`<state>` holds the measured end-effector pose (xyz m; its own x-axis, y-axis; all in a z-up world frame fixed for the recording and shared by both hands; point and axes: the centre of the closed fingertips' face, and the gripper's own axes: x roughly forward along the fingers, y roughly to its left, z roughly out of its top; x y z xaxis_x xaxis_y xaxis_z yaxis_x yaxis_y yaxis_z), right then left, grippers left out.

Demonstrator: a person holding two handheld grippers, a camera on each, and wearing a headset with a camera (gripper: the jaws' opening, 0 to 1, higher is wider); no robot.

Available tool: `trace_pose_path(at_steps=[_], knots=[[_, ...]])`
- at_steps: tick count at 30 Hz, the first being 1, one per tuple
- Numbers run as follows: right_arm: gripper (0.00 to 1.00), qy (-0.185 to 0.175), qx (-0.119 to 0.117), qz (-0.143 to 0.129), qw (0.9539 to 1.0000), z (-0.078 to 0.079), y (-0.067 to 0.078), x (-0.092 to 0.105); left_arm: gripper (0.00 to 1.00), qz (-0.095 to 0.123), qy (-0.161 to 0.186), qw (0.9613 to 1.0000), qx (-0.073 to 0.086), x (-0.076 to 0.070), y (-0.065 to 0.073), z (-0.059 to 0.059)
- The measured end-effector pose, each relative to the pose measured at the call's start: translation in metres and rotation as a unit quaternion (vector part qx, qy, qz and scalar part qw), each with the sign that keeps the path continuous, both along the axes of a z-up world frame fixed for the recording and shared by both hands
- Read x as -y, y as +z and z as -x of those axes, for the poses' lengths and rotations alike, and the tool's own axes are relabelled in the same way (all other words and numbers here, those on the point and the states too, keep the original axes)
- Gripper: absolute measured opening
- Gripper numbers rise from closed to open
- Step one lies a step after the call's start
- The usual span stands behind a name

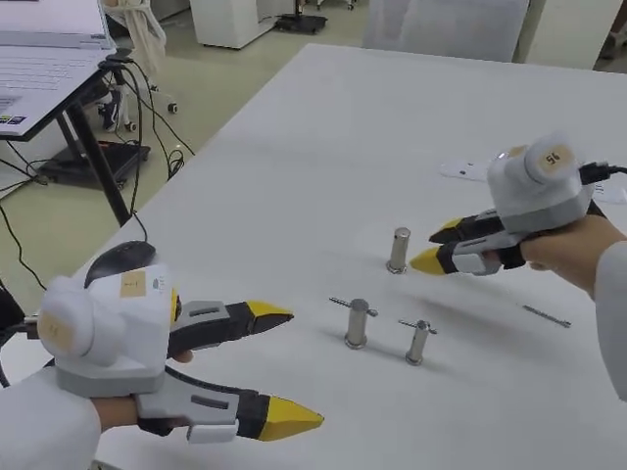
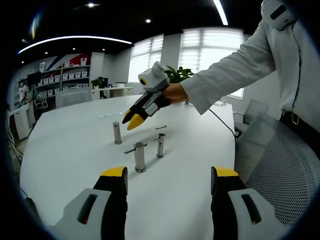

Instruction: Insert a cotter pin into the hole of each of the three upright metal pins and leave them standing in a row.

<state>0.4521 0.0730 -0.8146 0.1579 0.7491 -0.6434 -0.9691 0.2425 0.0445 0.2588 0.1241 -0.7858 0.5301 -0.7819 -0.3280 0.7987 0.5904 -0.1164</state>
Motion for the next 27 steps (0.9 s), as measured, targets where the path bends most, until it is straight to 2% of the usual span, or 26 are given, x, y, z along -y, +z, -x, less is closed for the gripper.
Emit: trace_pose_path(at_steps=[13, 20, 24, 27], knots=[[0.31, 0.014, 0.006, -0.009, 0.9999, -0.008, -0.011, -0.024, 0.67, -0.002, 0.009, 1.0, -0.001, -0.004, 0.002, -0.002], [0.24, 0.017, 0.009, -0.008, 0.9998, -0.015, -0.02, -0.03, 0.67, -0.003, 0.011, 0.9999, -0.002, -0.006, 0.003, -0.003], [0.18, 0.023, 0.026, -0.005, 0.9994, -0.015, -0.02, -0.032, 0.67, -0.004, 0.013, 0.9999, -0.002, -0.008, 0.004, -0.003], [0.15, 0.024, 0.028, -0.006, 0.9993, -0.016, -0.02, -0.032, 0.67, -0.004, 0.013, 0.9999, -0.003, -0.009, 0.003, -0.003]])
